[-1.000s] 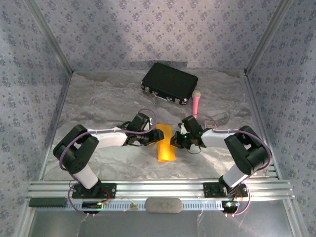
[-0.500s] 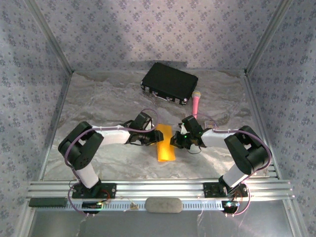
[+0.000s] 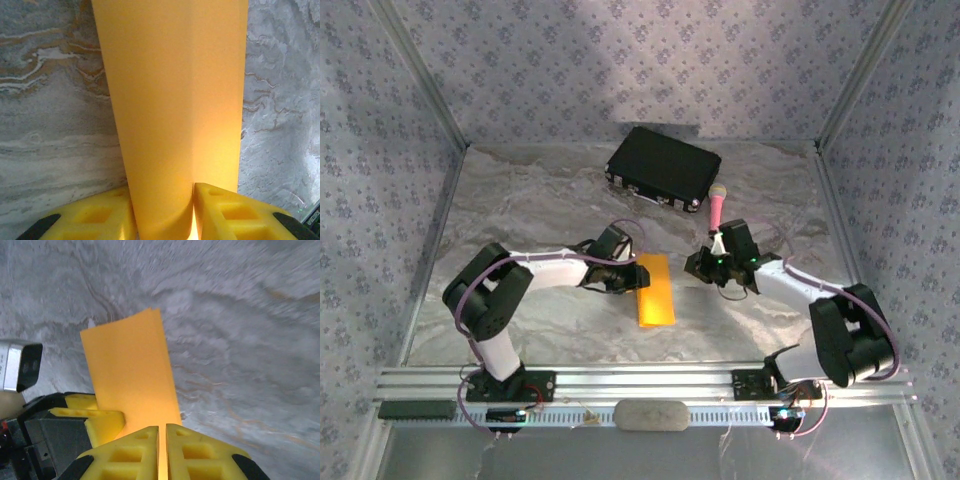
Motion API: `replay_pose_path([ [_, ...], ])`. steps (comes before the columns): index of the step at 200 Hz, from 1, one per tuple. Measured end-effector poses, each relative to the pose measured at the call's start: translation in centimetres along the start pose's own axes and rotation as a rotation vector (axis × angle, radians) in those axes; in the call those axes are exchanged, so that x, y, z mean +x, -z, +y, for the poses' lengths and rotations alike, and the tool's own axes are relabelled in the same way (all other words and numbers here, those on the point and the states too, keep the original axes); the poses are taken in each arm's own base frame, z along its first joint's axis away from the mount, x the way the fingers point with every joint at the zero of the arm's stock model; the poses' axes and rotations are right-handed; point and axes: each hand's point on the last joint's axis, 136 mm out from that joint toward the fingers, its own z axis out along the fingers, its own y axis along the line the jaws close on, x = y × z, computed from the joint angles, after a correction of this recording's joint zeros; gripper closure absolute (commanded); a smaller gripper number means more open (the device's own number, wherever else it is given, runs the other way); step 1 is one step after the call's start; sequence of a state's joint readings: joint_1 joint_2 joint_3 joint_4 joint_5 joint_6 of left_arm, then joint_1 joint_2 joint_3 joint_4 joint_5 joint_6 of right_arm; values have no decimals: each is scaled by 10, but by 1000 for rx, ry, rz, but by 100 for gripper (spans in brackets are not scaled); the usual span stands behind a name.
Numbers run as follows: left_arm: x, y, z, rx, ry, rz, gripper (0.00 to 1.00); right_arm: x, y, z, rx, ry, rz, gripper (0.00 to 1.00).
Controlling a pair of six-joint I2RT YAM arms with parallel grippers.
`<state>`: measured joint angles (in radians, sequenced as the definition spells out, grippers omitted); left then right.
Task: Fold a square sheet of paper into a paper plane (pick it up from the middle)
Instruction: Hold the square sheet of paper at the center of the table.
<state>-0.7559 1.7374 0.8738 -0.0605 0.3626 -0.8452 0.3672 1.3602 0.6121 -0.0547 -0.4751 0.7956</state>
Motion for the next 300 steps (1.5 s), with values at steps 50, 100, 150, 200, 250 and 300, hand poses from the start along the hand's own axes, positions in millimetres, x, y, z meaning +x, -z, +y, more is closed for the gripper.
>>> replay_pose_path([
  [50, 0, -2, 1, -27, -26, 17, 66, 11, 4, -19, 40, -30, 23, 87],
  [100, -1, -2, 1, -55, -35, 33, 63, 14, 3, -21, 43, -33, 33, 87],
  [150, 0, -3, -1, -63, -44, 41, 61, 19, -1, -22, 47, -35, 54, 87],
  [200, 0, -4, 0, -81, -50, 54, 61, 26, -6, -22, 54, -21, 81, 87],
  [250, 0, -4, 1, -89, -52, 57, 63, 31, -8, -22, 54, -17, 100, 87],
  [300, -1, -4, 2, -94, -50, 52, 62, 34, -10, -23, 58, -16, 111, 87],
])
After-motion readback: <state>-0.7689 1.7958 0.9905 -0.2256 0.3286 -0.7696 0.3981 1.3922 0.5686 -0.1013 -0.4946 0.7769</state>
